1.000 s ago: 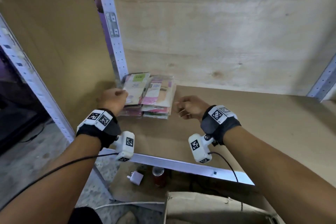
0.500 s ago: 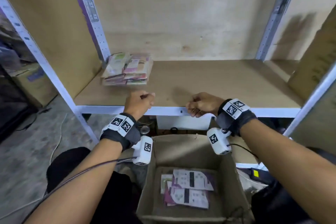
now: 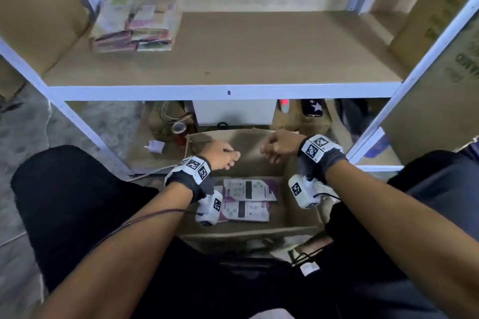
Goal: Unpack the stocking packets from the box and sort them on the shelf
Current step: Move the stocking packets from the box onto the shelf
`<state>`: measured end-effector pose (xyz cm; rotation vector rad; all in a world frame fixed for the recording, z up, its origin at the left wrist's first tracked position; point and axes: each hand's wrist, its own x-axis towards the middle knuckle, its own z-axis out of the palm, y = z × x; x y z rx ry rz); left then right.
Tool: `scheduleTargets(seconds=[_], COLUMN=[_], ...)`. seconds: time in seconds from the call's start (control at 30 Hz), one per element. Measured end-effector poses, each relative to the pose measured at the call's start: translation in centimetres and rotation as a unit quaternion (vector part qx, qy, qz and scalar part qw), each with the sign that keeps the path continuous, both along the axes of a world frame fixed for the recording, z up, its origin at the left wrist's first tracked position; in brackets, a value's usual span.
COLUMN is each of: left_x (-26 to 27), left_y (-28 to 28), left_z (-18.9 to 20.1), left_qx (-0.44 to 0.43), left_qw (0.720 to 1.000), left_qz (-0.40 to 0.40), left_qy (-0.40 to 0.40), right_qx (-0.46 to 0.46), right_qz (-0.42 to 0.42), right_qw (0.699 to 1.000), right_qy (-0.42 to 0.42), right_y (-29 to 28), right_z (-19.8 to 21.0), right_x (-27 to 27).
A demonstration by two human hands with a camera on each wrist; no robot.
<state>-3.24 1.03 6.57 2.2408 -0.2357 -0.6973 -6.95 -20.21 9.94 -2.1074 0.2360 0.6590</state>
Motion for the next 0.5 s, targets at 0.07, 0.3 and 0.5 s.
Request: scheduleTargets(seconds=[0.07,0.3,0.5], left_x=[0.2,1.7,2.7], left_y=[-0.3,-0.8,-0.9], left_z=[-1.5,-7.0,-9.9], left_qx=[0.043,0.100,0.120], left_qw=[0.999,0.988,0.984], left_qz=[-0.020,-0.018,-0.001], left_qy=[0.009,0.114,0.131], right_qx=[-0.013,-0.015,-0.008], right_qz=[0.001,0.013,0.020], right_qw=[1.000,0.996,0.989], right_qy=[0.019,0.084,0.147], right_y=[-0.2,0.4,1.6], right_z=[-1.7,-8.0,-12.6], right_x=[0.5,3.0,5.3])
